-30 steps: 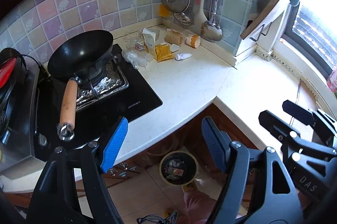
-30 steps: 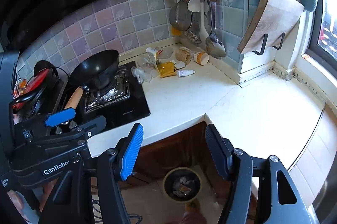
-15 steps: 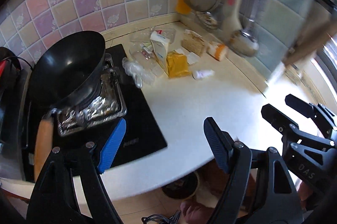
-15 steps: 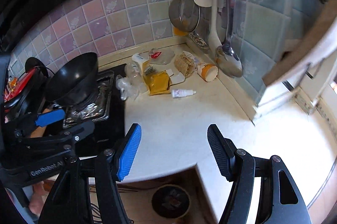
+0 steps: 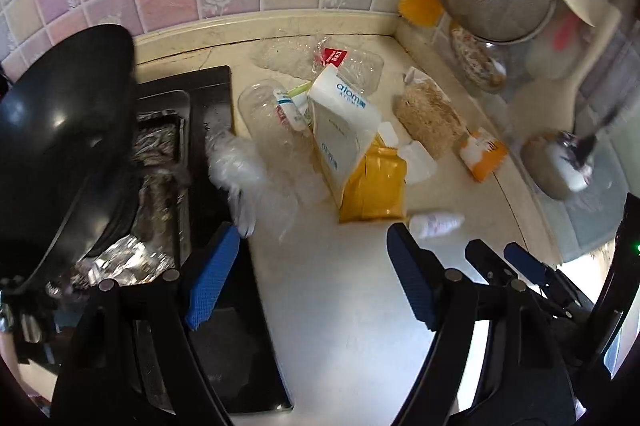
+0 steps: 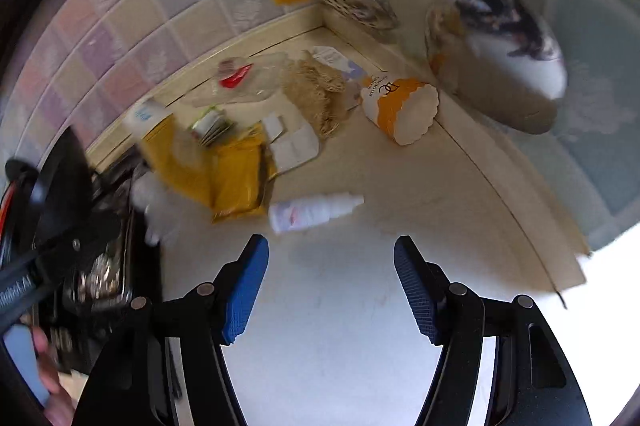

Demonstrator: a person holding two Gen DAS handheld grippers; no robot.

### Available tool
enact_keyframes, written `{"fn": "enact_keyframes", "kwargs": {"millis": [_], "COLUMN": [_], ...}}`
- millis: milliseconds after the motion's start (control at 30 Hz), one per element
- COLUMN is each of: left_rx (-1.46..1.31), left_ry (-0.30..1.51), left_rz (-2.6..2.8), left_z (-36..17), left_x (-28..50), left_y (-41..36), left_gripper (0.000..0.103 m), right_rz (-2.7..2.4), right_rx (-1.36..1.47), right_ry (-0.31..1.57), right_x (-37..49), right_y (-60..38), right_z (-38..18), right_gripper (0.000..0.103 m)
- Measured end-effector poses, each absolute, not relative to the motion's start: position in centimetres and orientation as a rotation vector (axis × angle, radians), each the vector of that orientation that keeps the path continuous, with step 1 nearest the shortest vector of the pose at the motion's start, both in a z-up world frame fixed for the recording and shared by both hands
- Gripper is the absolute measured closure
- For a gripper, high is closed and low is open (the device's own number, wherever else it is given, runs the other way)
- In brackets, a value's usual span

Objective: Collect trash
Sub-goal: 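Raise both open tools back toward the remaining trash on the counter, then grasp the white 'atom' box with the left tool while the right tool grasps the small white bottle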

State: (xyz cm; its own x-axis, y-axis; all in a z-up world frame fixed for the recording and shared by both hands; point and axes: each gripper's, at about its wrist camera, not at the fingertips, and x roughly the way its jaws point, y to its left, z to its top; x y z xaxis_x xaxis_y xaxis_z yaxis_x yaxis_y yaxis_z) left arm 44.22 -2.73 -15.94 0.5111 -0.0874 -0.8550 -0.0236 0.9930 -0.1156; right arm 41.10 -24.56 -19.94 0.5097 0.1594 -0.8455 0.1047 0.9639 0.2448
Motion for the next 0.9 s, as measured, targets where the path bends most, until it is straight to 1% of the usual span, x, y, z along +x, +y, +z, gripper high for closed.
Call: {"fn": "enact_keyframes", "kwargs": {"millis": [200,433,467,500,567,600,633,667,833,900], "left_rx": [-0.113,-0.114,-0.114,-0.117,-0.121,-0.12,-0.113,-0.106,-0.085,-0.08], "left_ry": [1.057,1.062,1.06,1.054,1.052,1.047,1.044,1.042,0.988,0.944], "left_rz": [-0.016,-0.001,0.001,0.006,0.001,-0.002,-0.003,-0.001,0.026,0.035], "left_z": [-17.9,-19.5,-19.6,-19.7,-19.8,-20.0,-20.1,-20.2,-20.4,-20.0], "left_x": [48.1,50.8,50.9,51.1,51.5,51.8,51.9,52.1,51.8,51.1], "left_y": [-3.9,-4.7,-4.7,-4.8,-4.7,-4.8,-4.9,-5.0,-4.9,-4.6], "left_gripper": [0.029,0.029,0.03,0.033,0.053,0.059,0.072,0.081,0.096,0.097], "right_rz": [-0.018,-0.035,-0.027,-0.024,-0.013,-0.006,0.004,0.012,0.027,0.031], "right_rx": [0.28,0.23,0.241,0.244,0.248,0.248,0.249,0.249,0.251,0.255], "right_ry": [1.047,1.104,1.099,1.1,1.104,1.105,1.107,1.107,1.125,1.14], "right_x": [45.5,46.8,46.7,46.6,46.1,46.0,45.7,45.4,44.1,43.5], "right_y": [-23.4,-22.9,-23.0,-23.2,-23.4,-23.5,-23.7,-23.9,-24.8,-25.3], "right_z": [-22.1,-24.4,-24.6,-24.7,-24.8,-24.9,-24.9,-24.9,-25.0,-25.2], "right_gripper": [0.037,0.037,0.037,0.037,0.037,0.037,0.037,0.037,0.037,0.037]}}
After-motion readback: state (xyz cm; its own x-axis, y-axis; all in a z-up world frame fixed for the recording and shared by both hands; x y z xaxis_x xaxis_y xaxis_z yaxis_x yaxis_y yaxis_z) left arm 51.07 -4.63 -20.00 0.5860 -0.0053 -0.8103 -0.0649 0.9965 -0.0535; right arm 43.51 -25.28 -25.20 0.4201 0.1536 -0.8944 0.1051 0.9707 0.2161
